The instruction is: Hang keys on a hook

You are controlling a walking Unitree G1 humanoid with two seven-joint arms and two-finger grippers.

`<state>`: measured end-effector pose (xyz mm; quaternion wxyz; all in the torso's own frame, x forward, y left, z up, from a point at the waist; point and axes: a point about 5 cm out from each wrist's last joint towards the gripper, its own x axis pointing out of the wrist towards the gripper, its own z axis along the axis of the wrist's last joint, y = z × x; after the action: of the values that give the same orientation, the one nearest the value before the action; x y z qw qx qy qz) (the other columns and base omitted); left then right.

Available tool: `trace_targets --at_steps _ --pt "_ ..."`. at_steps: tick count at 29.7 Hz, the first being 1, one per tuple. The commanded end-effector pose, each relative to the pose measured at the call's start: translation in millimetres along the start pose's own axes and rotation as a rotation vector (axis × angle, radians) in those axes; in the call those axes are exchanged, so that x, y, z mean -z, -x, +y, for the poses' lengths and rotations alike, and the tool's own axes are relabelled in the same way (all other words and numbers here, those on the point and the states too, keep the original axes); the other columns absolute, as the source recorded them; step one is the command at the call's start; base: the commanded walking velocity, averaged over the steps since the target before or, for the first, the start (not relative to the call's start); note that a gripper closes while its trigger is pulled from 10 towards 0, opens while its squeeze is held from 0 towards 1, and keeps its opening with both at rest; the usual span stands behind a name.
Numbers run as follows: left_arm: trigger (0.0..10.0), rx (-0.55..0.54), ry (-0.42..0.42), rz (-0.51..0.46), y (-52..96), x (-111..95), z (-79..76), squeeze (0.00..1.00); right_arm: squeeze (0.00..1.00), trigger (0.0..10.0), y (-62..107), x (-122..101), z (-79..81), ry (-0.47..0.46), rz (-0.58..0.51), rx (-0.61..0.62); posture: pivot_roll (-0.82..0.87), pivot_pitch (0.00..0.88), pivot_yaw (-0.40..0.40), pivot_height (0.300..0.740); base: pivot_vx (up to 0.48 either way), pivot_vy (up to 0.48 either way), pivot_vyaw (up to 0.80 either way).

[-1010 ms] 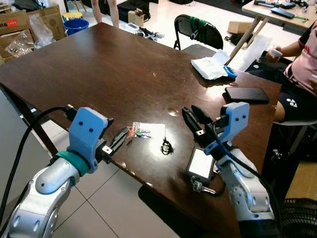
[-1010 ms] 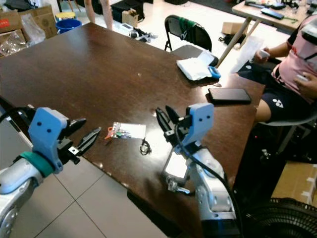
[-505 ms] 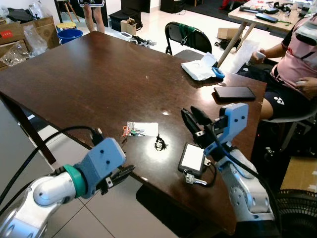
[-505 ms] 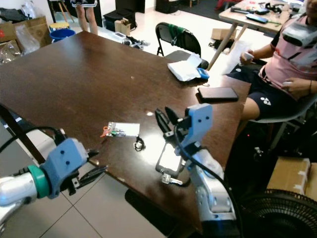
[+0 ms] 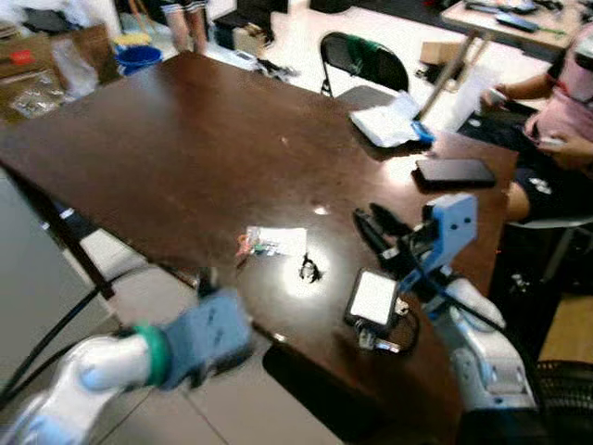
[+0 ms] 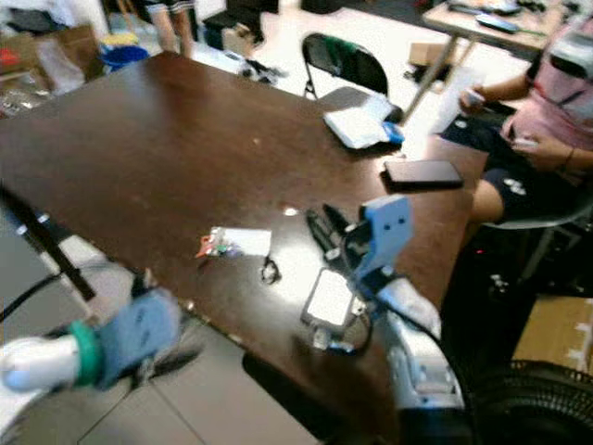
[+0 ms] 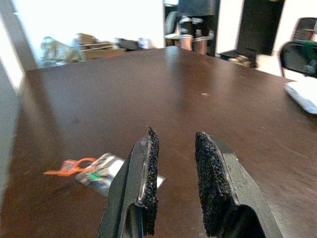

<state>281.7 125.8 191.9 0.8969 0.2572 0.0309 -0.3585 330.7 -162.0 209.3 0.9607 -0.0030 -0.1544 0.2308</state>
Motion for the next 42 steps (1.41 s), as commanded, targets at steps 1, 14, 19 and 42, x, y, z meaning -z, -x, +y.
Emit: trace_targets --at_steps 1,14,19,42 --pt "10.0 -0.05 0.061 0.062 -5.4 12 2.2 0.0 0.0 10.0 1.4 5 -1.0 0.001 0.013 0.012 0.05 0.125 0.095 0.74 0.0 0.0 0.0" --pt "10.0 -0.164 0.328 0.169 -61.8 24 27.7 0.0 0.0 10.0 -17.4 18 6.4 0.001 0.048 -0.039 0.06 0.136 0.084 0.74 0.0 0.0 0.0" --pt "10.0 -0.091 0.362 0.163 -69.9 22 9.8 0.0 0.0 10.0 -17.7 21 1.7 0.008 0.059 -0.038 0.08 0.158 0.075 0.74 0.0 0.0 0.0" --pt "10.0 -0.428 0.404 0.147 -83.4 15 66.4 0.0 0.0 10.0 -14.5 25 1.3 0.008 0.061 -0.041 0.05 0.212 0.075 0.74 0.0 0.0 0.0"
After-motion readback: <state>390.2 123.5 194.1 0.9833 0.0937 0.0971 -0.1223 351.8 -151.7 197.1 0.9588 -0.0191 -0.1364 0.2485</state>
